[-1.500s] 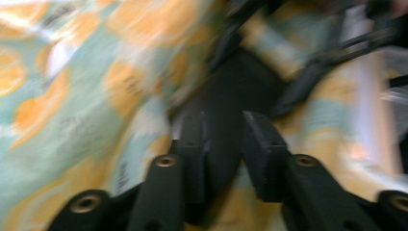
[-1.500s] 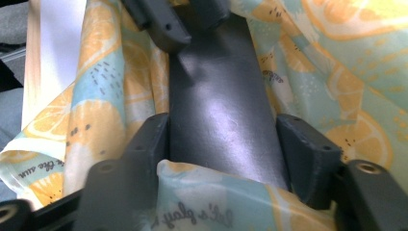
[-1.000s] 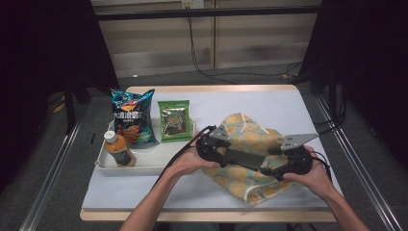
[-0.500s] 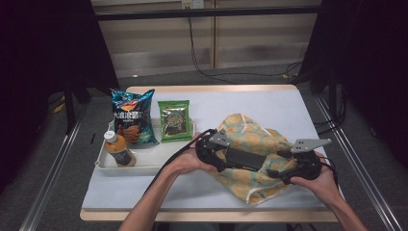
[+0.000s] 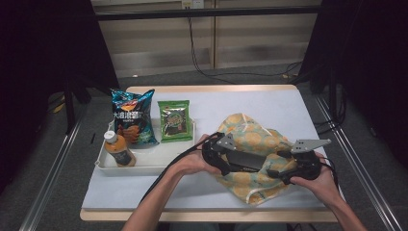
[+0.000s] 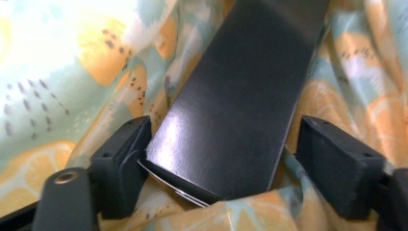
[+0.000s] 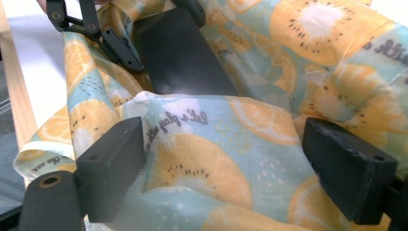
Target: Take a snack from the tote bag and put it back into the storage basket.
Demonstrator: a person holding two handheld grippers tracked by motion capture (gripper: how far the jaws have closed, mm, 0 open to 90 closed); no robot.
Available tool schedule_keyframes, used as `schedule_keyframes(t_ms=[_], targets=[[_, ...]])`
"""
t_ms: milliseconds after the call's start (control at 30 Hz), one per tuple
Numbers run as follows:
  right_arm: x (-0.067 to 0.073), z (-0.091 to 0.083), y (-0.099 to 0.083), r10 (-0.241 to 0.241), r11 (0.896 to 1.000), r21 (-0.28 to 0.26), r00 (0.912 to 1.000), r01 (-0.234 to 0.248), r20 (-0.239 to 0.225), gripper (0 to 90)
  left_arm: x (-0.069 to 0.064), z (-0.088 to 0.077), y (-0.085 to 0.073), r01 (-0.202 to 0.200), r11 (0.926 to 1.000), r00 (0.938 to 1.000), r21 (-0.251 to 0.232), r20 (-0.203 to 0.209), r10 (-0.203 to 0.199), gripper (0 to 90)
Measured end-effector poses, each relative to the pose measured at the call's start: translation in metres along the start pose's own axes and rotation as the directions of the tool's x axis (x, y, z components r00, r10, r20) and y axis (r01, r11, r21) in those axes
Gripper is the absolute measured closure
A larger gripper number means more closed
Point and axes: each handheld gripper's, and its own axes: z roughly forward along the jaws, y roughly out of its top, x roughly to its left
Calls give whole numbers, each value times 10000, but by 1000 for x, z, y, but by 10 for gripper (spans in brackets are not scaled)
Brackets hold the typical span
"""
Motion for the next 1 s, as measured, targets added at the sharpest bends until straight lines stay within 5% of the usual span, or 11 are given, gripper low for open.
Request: schedule_keyframes(t_ms=[267, 533, 800, 1000], targets=[[-1, 2, -2, 46, 10000, 69, 9998, -47, 201, 157, -17, -6, 1, -373, 9987, 9992, 356, -107, 377, 363], [0, 6, -3, 0, 9999, 169, 9997, -4, 238, 157, -24, 5, 2, -237, 9989, 9991, 398, -348, 251, 339], [0, 4, -5, 13, 10000, -81, 9993, -10, 363, 149, -26, -4, 8, 78, 9991, 9991, 418, 403, -95, 422], [-1, -2, -5, 129, 9993, -358, 9988, -112, 464, 148, -25, -17, 15, 321, 9994, 9983, 126, 477, -327, 428]])
